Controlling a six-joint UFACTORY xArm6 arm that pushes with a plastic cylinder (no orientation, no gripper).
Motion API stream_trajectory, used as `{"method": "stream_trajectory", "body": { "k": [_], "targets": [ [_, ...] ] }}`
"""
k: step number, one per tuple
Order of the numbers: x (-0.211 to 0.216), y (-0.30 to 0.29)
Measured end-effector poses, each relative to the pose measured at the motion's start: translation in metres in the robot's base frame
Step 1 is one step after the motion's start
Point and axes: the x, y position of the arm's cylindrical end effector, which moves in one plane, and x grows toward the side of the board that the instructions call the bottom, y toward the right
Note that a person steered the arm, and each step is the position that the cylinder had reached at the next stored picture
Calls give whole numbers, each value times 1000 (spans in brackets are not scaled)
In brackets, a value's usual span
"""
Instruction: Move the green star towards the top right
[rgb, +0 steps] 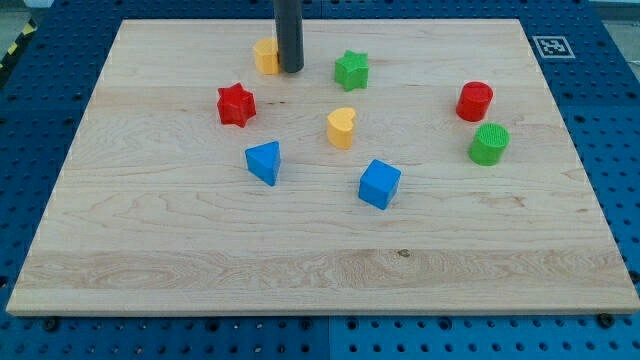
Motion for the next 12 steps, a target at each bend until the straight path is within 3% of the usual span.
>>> {"method": "stream_trajectory", "body": {
  "k": [3,6,9,12],
  "targets": [
    [37,44],
    [16,44],
    [41,67],
    [38,101]
  ]
}}
